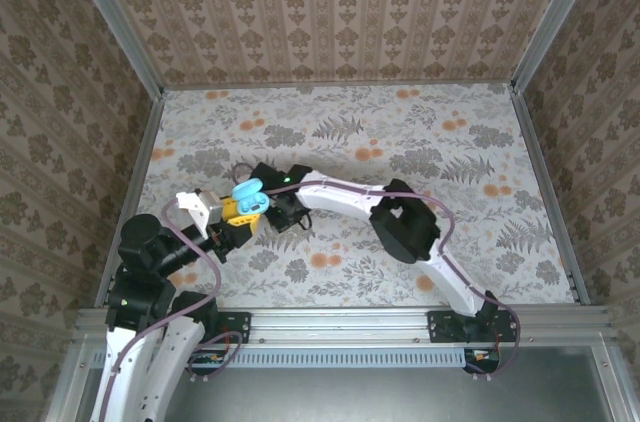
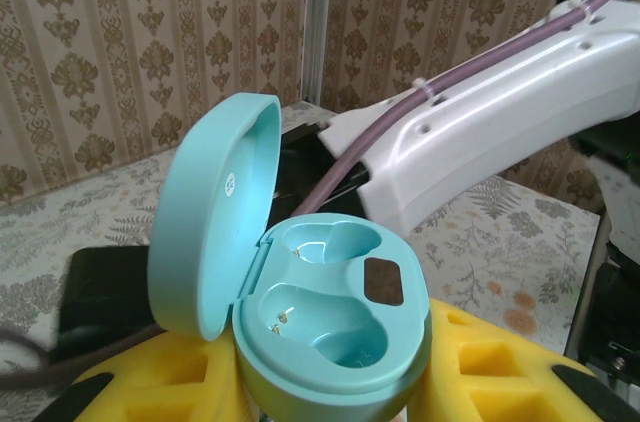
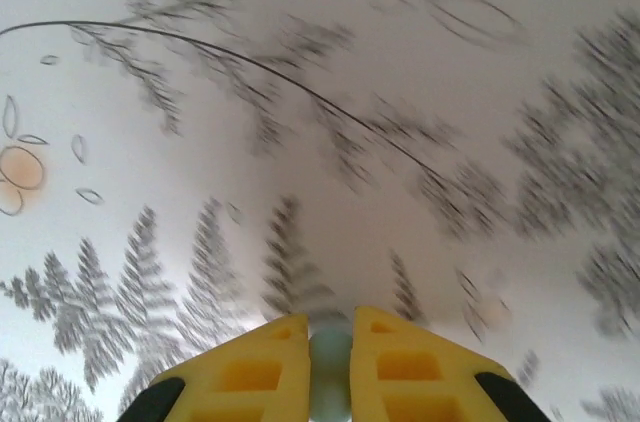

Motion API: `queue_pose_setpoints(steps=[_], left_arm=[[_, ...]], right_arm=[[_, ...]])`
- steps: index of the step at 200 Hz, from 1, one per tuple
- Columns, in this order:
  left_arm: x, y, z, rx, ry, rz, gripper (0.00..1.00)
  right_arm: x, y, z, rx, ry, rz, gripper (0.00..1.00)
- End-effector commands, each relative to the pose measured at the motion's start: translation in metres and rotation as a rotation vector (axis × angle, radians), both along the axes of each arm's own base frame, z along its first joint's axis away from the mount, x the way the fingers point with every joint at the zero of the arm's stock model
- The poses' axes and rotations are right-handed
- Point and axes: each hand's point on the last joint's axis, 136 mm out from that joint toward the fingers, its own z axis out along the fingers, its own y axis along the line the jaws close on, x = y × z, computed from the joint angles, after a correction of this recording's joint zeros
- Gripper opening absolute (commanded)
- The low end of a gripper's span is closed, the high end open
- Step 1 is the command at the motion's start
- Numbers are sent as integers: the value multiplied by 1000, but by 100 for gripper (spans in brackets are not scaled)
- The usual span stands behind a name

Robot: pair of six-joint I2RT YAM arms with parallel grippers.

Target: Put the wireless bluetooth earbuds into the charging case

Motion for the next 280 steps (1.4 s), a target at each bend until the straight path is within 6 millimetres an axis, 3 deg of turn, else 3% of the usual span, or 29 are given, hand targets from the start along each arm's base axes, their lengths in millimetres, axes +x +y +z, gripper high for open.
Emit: queue_pose_setpoints(steps=[1, 35, 66, 97, 118, 121, 128, 184, 203, 225, 259, 280], left_arm=[[9, -4, 12, -45, -29, -9, 26], [26, -12, 16, -86, -32, -32, 26], [44, -22, 13, -98, -40, -43, 27], [58, -42, 5, -86, -62, -71, 28], [62, -57, 4, -69, -94, -105, 28], [64, -57, 5, -66, -100, -103, 28], [60, -66, 4, -61, -112, -135, 28], [66, -84, 7, -50, -171, -216, 28], [65, -92, 1, -40, -176, -234, 28], [63, -100, -4, -43, -182, -248, 28], [58, -109, -5, -37, -183, -269, 28], [52, -110, -5, -37, -185, -275, 28]], right_arm=[[19, -9, 52, 250, 26, -205, 12], [30, -44, 92, 570, 95, -408, 10], [23, -77, 131, 587, 24, -429, 10], [9, -101, 183, 665, -66, -446, 10], [-2, -112, 205, 724, -88, -470, 10], [-5, -115, 217, 755, -104, -469, 10], [-11, -120, 227, 786, -114, -474, 9], [-51, -169, 305, 938, -288, -486, 10], [-60, -165, 326, 1004, -329, -458, 10], [-64, -144, 339, 1053, -352, -402, 10], [-64, -102, 342, 1061, -322, -306, 10], [-62, -87, 340, 1062, -316, -282, 10]])
